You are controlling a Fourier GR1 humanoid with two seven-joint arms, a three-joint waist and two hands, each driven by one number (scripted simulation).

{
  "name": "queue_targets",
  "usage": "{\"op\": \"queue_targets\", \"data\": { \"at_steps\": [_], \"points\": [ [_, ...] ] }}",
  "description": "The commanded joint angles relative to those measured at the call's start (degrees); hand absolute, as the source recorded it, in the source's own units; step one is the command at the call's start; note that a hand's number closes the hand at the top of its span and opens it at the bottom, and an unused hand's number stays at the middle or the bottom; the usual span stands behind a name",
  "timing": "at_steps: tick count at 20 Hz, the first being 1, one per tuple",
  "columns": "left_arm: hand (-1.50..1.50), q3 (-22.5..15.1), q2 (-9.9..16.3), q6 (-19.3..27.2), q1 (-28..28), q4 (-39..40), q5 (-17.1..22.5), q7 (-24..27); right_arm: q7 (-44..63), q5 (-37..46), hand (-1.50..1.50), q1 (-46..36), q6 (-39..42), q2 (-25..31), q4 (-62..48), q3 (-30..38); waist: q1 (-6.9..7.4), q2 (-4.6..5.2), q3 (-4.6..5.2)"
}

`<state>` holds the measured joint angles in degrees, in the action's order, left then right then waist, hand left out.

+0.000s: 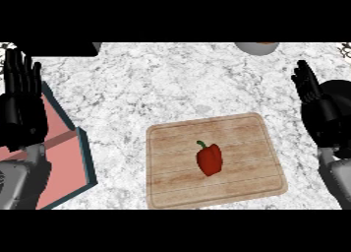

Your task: Pick the bell pepper from the cutting board and place it in the pot

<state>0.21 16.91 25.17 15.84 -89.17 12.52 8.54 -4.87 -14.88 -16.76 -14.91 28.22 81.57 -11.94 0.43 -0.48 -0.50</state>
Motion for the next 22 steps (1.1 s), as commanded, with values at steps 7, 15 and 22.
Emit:
{"op": "queue_targets", "data": {
  "at_steps": [7, 15, 22],
  "points": [
    [0.0, -6.5, -0.32, -6.29, 1.03, 1.23, 0.82, -4.59, -6.7, 7.44, 1.5, -19.74, 25.85, 12.08, 5.61, -8.44, 4.71, 0.36, 1.46],
    [0.0, -5.22, 1.46, -11.62, 1.93, 4.85, 3.9, -6.41, -39.99, 8.06, -1.5, -19.15, 45.26, 11.95, -12.25, -8.58, 2.45, 1.98, 0.26],
    [0.0, -5.08, 1.01, -11.59, 0.04, 3.85, 2.99, -5.81, -45.66, 24.42, -1.5, -28.55, 42.58, 13.75, -20.0, -15.15, 2.1, 1.18, 0.47]
  ]
}}
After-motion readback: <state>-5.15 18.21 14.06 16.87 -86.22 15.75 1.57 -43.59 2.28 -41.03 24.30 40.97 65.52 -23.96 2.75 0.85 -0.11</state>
